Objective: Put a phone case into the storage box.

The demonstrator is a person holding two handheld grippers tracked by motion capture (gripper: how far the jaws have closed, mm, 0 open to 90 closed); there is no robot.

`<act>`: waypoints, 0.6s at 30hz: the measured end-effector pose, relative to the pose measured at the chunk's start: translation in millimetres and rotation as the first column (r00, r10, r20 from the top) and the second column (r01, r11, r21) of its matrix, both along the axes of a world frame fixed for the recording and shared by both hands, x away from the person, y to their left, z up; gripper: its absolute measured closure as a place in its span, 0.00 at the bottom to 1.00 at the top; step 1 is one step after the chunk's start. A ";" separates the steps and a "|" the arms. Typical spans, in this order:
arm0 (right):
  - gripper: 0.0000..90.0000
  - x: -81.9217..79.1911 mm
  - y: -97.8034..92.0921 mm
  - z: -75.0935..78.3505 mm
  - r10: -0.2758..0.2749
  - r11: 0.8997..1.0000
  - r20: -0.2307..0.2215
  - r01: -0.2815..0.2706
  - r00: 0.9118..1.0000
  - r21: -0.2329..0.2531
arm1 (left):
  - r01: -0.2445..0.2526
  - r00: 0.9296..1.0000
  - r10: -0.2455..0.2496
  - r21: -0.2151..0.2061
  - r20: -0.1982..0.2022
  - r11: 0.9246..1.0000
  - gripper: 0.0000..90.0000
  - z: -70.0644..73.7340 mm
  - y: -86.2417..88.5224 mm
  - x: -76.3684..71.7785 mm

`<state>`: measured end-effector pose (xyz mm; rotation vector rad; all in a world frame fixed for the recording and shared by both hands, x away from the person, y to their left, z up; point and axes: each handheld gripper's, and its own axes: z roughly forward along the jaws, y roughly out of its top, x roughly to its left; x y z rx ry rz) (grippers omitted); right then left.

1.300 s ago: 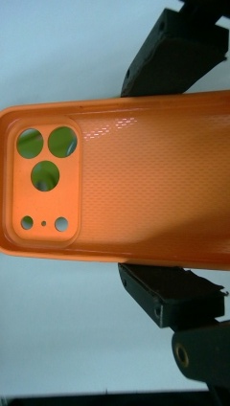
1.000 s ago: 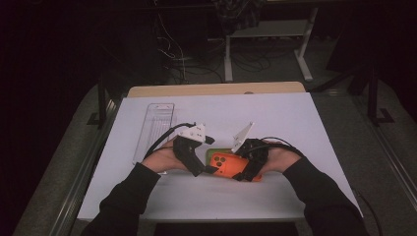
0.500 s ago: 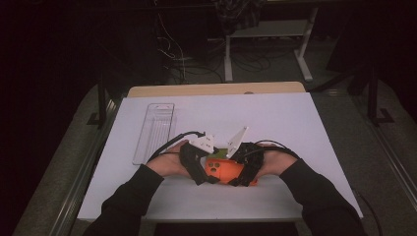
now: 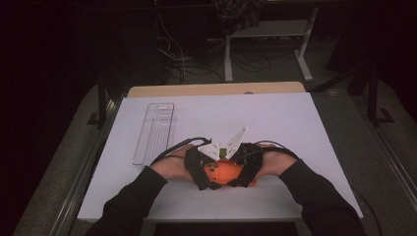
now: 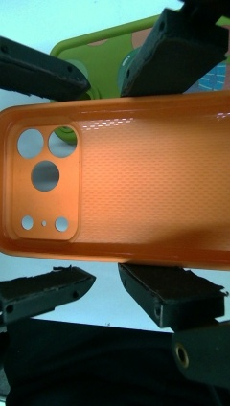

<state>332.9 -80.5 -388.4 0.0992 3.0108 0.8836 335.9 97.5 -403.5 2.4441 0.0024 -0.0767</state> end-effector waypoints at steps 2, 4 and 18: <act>0.16 0.1 -0.1 0.5 0.005 1.000 0.005 -0.005 1.000 0.001 | -0.001 1.000 0.001 0.004 0.001 1.000 0.04 -0.9 0.1 -0.6; 0.16 -0.1 0.0 0.7 0.004 1.000 0.005 -0.004 1.000 0.003 | -0.001 1.000 0.001 0.008 0.003 1.000 0.04 -1.3 0.0 -0.8; 0.16 -0.8 0.0 1.2 0.007 1.000 0.007 -0.007 1.000 0.002 | 0.008 1.000 -0.008 0.005 -0.012 1.000 0.15 -1.1 2.2 0.9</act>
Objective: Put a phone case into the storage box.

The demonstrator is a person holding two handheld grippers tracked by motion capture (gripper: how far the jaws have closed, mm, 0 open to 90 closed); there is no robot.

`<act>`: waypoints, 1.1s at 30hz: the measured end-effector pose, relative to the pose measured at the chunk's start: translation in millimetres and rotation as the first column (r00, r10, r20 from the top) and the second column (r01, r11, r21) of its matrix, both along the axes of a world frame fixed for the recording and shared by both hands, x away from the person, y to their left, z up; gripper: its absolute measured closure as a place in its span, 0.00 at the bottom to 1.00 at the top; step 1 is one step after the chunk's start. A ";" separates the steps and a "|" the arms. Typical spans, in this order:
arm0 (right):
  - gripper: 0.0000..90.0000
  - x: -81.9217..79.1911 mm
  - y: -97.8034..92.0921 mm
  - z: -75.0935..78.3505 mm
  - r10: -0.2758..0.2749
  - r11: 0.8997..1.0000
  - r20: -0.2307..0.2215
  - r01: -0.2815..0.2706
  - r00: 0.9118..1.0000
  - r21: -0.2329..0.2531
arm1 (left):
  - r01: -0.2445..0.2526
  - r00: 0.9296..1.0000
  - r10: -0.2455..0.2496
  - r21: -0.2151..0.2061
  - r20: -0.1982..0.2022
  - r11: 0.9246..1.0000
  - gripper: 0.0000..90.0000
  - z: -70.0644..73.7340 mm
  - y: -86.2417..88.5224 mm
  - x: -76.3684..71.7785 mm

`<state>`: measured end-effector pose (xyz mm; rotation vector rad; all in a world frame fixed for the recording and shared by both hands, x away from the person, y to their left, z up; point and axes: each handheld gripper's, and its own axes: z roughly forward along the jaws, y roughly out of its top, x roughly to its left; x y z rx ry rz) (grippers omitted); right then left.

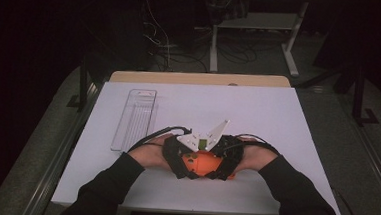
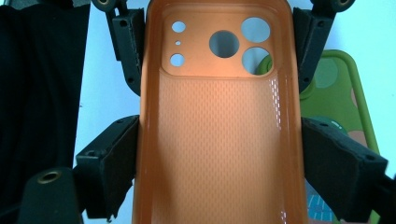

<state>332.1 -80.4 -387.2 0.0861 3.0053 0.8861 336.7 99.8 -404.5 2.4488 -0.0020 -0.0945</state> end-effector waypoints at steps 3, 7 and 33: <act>0.16 -0.1 -0.5 0.3 -0.003 1.000 0.000 0.003 1.000 0.000 | 0.004 1.000 -0.004 0.001 0.000 1.000 0.16 0.1 0.2 0.1; 0.16 -0.3 -0.2 -0.1 0.003 1.000 -0.001 -0.003 1.000 -0.005 | 0.026 0.999 -0.027 0.027 0.024 0.999 0.17 0.9 -0.2 1.0; 0.02 14.1 -40.7 11.4 -0.174 0.973 -0.037 0.178 0.984 0.145 | -0.178 0.984 0.179 -0.010 0.015 0.984 0.18 4.9 13.1 7.4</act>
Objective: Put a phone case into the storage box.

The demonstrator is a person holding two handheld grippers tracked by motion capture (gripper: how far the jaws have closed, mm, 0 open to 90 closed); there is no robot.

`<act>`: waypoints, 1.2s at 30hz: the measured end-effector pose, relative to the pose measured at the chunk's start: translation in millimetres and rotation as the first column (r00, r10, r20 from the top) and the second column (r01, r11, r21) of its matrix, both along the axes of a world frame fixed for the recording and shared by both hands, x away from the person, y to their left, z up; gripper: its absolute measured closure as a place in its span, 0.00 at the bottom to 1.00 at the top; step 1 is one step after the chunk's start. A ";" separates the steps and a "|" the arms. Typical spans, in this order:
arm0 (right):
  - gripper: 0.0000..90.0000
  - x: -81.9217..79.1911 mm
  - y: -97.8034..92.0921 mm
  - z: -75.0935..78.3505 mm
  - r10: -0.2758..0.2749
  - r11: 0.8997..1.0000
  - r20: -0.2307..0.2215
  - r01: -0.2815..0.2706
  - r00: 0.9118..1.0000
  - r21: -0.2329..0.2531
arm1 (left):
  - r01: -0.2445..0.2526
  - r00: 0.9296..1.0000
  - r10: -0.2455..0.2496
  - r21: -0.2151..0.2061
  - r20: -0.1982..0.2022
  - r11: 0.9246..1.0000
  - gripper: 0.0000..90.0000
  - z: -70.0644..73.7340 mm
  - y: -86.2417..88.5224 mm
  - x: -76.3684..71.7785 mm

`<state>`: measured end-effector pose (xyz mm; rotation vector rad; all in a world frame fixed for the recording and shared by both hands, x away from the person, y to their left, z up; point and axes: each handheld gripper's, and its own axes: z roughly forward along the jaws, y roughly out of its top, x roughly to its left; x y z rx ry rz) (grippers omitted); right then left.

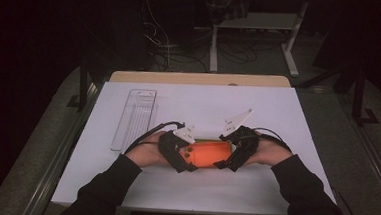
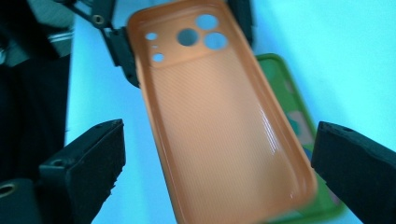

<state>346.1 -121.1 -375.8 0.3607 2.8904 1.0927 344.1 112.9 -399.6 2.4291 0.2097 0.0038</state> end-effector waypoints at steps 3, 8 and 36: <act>0.03 2.4 -8.6 0.7 -0.048 0.999 0.008 0.047 0.999 0.011 | -0.063 0.998 0.063 -0.009 -0.004 0.998 0.17 0.9 2.9 0.7; 0.03 5.3 -21.2 -0.9 -0.132 0.991 0.009 0.131 0.991 0.024 | -0.152 0.988 0.152 -0.015 -0.004 0.988 0.18 3.1 5.7 3.2; 0.00 -10.9 -20.5 -38.0 -0.549 0.835 -0.008 0.549 0.836 0.030 | -0.336 0.942 0.336 0.062 0.003 0.940 0.17 0.0 7.4 10.7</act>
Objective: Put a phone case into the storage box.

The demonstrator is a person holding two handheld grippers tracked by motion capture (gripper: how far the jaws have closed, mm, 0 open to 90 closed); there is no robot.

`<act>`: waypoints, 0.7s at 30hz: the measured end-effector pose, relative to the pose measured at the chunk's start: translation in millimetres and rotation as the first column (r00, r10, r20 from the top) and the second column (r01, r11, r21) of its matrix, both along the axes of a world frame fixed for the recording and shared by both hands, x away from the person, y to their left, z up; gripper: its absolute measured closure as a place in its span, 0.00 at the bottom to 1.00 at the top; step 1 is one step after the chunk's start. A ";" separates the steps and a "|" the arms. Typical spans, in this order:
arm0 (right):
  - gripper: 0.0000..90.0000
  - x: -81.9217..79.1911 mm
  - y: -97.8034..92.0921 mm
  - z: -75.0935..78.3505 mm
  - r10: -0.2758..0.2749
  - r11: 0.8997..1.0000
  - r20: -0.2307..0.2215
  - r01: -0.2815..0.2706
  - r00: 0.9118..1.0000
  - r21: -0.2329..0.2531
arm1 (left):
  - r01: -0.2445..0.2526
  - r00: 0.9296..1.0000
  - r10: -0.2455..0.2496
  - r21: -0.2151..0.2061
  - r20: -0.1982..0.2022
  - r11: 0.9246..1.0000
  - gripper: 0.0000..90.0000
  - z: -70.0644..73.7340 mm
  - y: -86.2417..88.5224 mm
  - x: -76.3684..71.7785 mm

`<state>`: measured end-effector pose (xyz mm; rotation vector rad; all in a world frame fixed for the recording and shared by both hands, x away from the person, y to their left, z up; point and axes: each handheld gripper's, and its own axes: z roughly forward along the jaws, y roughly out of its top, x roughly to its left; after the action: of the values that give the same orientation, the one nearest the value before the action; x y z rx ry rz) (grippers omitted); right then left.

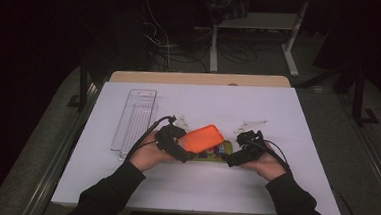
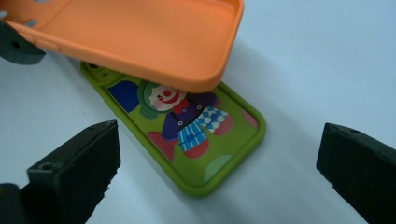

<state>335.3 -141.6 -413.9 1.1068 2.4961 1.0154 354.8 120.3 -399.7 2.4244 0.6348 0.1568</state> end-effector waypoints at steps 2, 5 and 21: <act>0.00 0.1 4.2 -5.0 -0.001 1.000 -0.013 0.001 1.000 0.005 | -0.012 1.000 0.012 -0.004 0.003 1.000 0.17 0.2 0.5 0.2; 0.00 0.4 9.6 -10.1 0.004 1.000 -0.017 -0.004 1.000 0.006 | -0.019 1.000 0.019 -0.013 0.004 1.000 0.18 1.4 1.5 0.7; 0.00 -5.1 18.4 -7.9 0.077 0.993 0.101 -0.067 0.992 -0.095 | -0.009 1.000 0.009 -0.030 -0.007 1.000 0.17 1.3 1.3 0.5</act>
<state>330.2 -123.2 -421.8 0.9187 2.4877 0.9418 355.3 121.6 -398.4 2.3948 0.6464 0.1416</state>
